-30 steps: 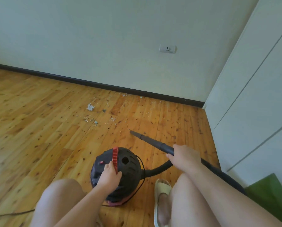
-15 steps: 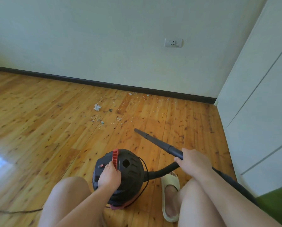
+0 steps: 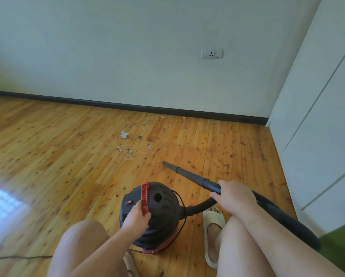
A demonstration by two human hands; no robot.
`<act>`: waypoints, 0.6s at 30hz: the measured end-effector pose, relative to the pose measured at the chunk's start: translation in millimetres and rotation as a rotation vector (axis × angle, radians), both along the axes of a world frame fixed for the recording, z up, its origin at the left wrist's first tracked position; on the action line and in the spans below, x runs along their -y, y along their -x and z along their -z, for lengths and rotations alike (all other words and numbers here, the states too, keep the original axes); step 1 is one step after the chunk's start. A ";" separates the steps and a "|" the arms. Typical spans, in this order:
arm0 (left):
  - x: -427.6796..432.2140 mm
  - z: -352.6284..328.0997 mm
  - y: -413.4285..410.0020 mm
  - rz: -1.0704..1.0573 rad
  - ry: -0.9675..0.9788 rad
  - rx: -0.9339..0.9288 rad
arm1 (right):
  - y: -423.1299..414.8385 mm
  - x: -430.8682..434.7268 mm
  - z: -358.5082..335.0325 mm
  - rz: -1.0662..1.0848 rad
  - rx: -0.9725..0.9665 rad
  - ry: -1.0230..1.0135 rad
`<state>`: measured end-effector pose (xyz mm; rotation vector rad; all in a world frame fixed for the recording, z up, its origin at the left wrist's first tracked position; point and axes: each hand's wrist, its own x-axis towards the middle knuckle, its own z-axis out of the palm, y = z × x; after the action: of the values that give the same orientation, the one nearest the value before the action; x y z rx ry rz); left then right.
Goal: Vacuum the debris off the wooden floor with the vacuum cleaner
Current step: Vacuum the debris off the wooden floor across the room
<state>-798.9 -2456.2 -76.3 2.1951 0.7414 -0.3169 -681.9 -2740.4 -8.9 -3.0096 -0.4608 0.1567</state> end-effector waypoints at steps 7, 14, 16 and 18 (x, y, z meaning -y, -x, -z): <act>-1.1 -13.8 11.4 0.010 0.069 -0.047 | 0.0 -17.5 -0.5 -0.022 0.009 0.007; 3.3 -21.9 18.6 0.014 0.081 -0.014 | -2.5 -26.4 0.1 -0.048 0.003 0.009; 2.5 -22.4 19.5 0.014 0.084 -0.013 | -2.5 -29.4 -0.3 -0.049 0.010 0.011; 2.5 -23.1 19.7 0.020 0.088 -0.005 | -2.4 -31.3 0.1 -0.051 0.015 0.010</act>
<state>-818.6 -2458.7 -53.2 2.1205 0.6955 -0.3582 -679.5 -2709.1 -9.0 -3.0121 -0.5393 0.1401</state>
